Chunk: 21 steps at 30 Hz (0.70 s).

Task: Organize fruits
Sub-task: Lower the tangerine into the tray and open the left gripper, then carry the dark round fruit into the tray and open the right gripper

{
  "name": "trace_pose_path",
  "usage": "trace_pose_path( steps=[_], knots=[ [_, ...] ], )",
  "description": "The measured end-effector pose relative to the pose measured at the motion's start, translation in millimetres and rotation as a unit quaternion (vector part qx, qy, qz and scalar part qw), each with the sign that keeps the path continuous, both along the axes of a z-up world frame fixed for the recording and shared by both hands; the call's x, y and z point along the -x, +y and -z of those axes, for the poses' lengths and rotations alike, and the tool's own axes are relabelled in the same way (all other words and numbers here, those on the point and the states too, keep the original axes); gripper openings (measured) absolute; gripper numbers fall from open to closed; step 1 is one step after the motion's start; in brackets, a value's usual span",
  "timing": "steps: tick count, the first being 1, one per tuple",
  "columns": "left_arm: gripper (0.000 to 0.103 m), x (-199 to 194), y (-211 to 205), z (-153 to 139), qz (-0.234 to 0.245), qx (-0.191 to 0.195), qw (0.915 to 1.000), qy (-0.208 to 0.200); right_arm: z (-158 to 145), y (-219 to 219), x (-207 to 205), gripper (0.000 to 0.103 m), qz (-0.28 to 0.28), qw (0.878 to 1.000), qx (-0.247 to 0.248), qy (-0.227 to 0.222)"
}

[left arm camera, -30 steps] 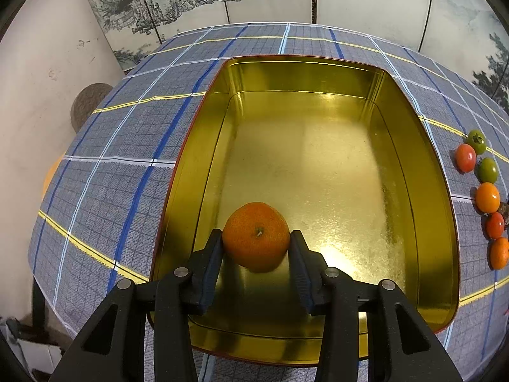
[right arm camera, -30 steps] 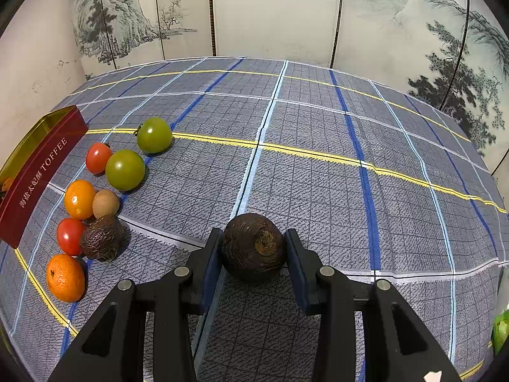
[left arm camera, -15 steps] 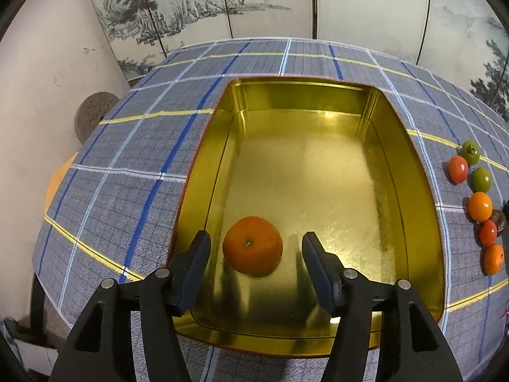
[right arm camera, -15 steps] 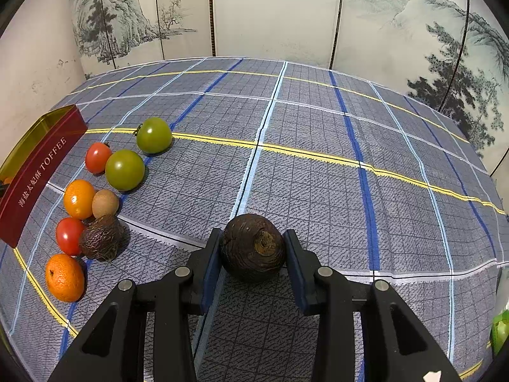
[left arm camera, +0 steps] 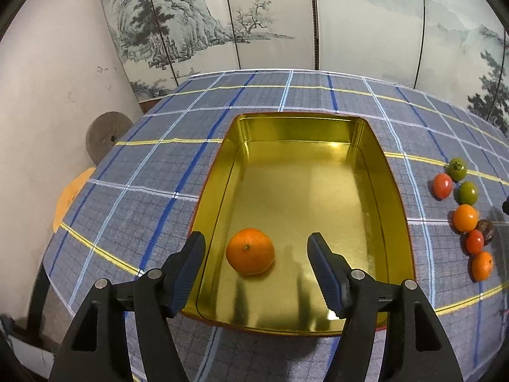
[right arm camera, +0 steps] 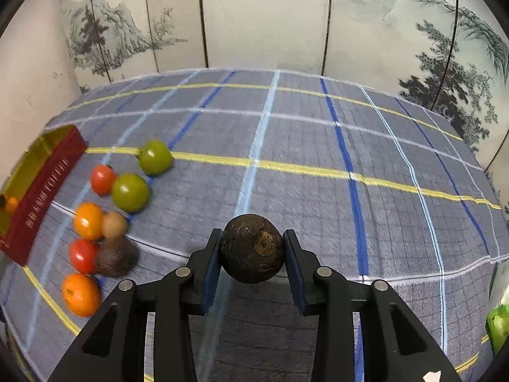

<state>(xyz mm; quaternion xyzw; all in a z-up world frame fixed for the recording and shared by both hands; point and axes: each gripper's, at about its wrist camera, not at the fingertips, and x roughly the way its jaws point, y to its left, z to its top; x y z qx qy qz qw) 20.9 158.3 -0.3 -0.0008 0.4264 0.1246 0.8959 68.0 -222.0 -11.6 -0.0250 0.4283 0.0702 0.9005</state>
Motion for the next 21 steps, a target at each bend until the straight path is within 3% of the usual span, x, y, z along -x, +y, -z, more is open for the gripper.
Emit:
trace_pose_path(
  steps=[11,21],
  knots=[
    [0.067,20,29,-8,-0.042,0.039,0.9983,-0.005,-47,94,9,0.034,-0.118,0.992,-0.040,-0.028],
    [0.067,44,59,-10,-0.077,0.053,0.9955,-0.012,-58,213,20,0.034,-0.250,0.966,-0.069,-0.018]
  ],
)
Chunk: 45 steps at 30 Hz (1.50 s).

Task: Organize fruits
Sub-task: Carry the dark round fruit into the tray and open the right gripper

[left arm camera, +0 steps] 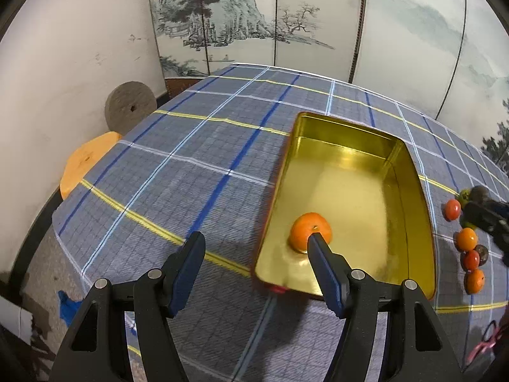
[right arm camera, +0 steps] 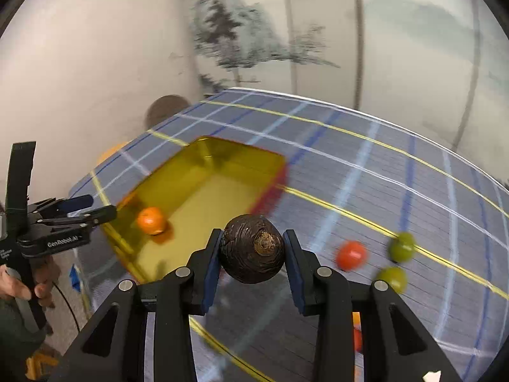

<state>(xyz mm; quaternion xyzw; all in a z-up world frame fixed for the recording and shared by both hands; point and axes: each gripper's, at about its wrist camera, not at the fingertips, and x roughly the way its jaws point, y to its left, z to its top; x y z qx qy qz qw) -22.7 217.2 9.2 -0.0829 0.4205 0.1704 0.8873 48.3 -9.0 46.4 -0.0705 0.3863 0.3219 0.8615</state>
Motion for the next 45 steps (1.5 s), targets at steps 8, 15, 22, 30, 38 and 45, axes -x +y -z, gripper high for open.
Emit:
trace_pose_path(
  steps=[8,15,22,30,38,45],
  knots=[
    [0.067,10,18,3,-0.019,0.001,0.9998,0.003,22,67,4,0.034,-0.063,0.998,0.026,0.015],
    [0.067,17,27,10,-0.025,0.022,0.9994,0.010,41,97,5,0.034,-0.085,0.995,0.053,0.023],
    [0.068,20,28,13,-0.033,0.009,0.9991,0.024,58,110,-3,0.034,-0.087,0.992,0.080,0.034],
    [0.068,26,30,11,-0.032,0.016,0.9991,0.022,65,115,-4,0.035,-0.093,0.990,0.101,0.033],
    [0.068,28,35,13,-0.046,0.026,0.9982,0.028,67,118,-3,0.035,-0.098,0.988,0.119,0.024],
    [0.069,32,40,14,-0.054,0.032,0.9975,0.032,69,121,-2,0.036,-0.101,0.986,0.130,0.020]
  ],
)
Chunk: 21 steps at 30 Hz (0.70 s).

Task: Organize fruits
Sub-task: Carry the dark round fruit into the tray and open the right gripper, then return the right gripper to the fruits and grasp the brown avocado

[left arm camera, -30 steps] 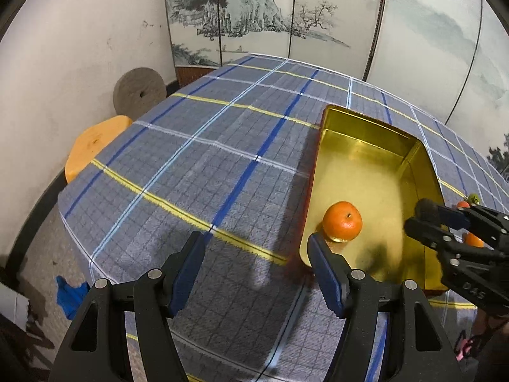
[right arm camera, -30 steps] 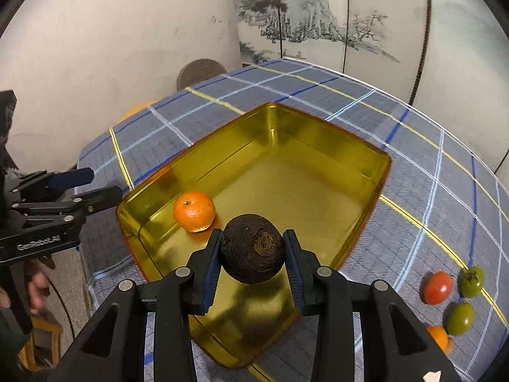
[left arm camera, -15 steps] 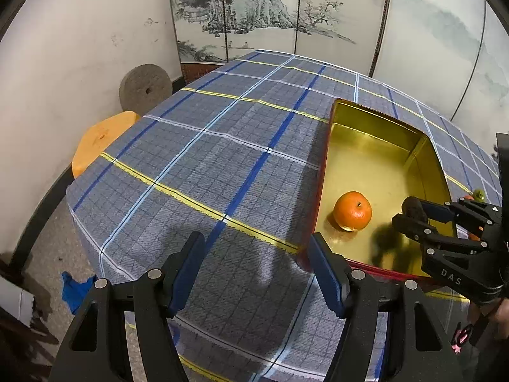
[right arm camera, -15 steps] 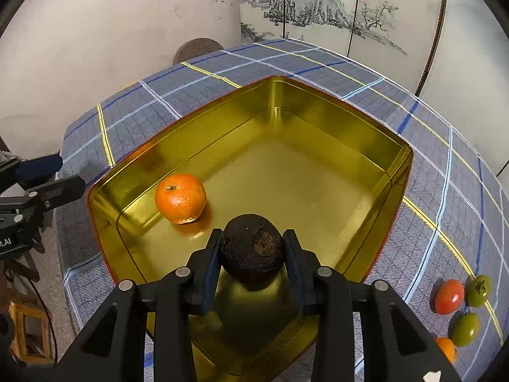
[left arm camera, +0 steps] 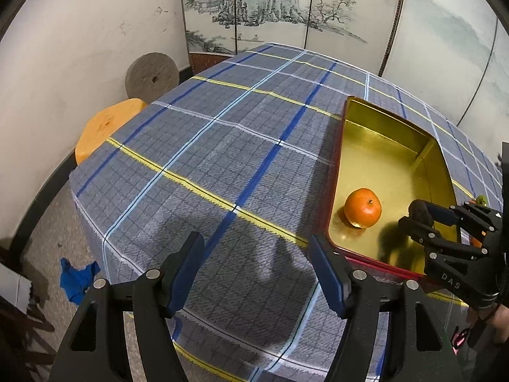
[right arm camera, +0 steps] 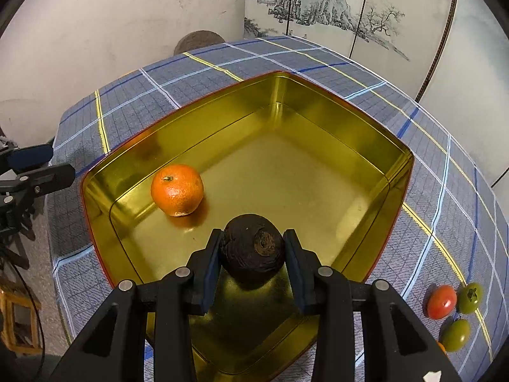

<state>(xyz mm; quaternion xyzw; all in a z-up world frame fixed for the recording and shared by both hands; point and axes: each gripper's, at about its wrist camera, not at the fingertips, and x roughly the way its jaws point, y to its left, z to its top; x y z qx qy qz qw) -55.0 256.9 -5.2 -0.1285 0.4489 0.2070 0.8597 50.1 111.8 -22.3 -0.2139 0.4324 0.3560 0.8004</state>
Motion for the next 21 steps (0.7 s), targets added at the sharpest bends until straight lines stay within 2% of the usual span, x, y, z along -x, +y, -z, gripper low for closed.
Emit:
trace_pose_path(
  steps=[6,13,21],
  knots=[
    [0.069,0,1,0,0.001,-0.001,1.0000,0.000,0,0,0,0.037,0.000,1.000,0.000,0.000],
    [0.069,2,-5,-2,0.008,-0.003,1.0000,-0.004,-1,0,1,0.042,0.000,1.000,-0.007,0.006],
    [0.070,-2,-28,-16,0.039,-0.010,0.9989,-0.024,-33,-24,19,0.045,0.005,0.998,-0.061,-0.004]
  ],
)
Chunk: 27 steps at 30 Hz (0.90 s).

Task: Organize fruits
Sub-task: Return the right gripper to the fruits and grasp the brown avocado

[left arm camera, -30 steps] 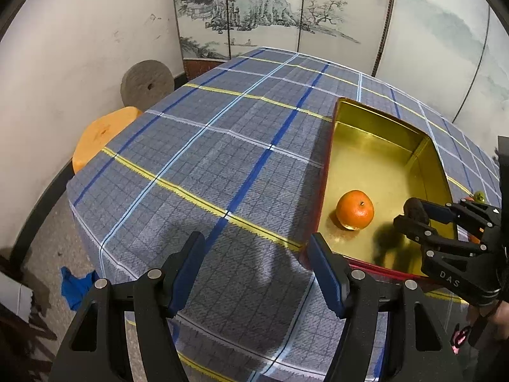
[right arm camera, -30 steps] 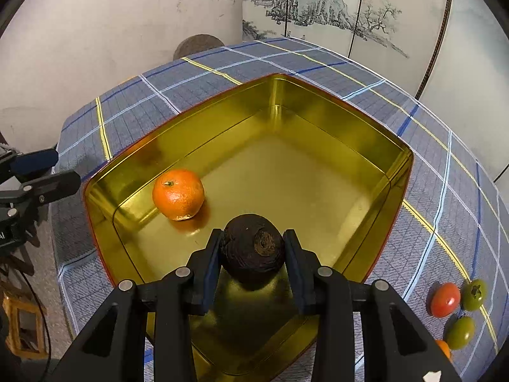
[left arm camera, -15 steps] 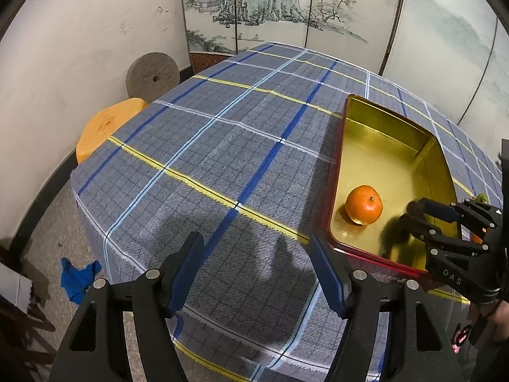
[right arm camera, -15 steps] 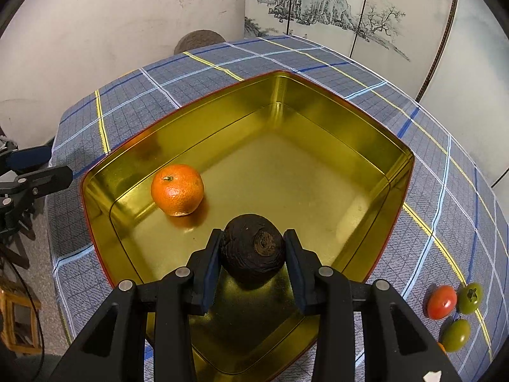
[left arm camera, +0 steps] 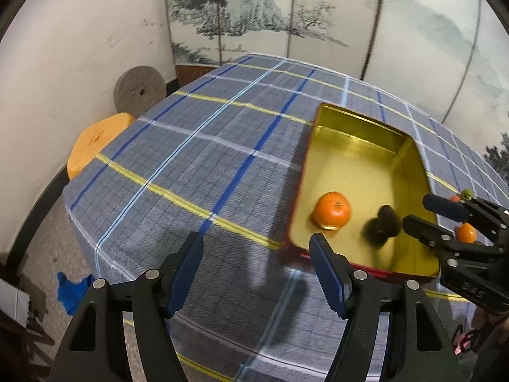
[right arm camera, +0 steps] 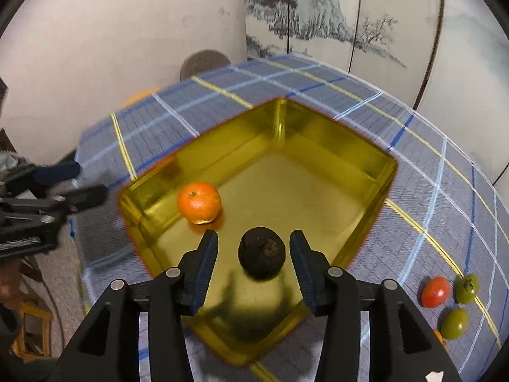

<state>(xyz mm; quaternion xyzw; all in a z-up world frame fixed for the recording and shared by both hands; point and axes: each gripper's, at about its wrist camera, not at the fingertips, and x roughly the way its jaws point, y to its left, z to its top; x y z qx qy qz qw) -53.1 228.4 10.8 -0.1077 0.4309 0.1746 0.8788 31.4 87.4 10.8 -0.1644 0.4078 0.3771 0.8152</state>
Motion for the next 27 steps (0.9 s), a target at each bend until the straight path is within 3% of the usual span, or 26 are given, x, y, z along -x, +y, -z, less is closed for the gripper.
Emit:
trace_pose_path(
  steps=[8,17,21,27],
  knots=[
    [0.071,-14,-40,-4,0.057,0.007,0.9984,-0.005,-26,-85,14,0.048,0.069,0.997,-0.023,-0.019],
    [0.071,-26,-95,-3,0.126,0.008,0.9920,0.000,-18,-208,1,0.049,0.195,0.981,0.007,-0.014],
    [0.071,-28,-115,-3,0.148,0.008,0.9889,0.005,-4,-231,-3,0.049,0.212,0.977,0.015,0.001],
    [0.071,-29,-134,0,0.169,0.005,0.9855,0.014,18,-232,-8,0.049,0.202,0.979,0.024,0.016]
  ],
)
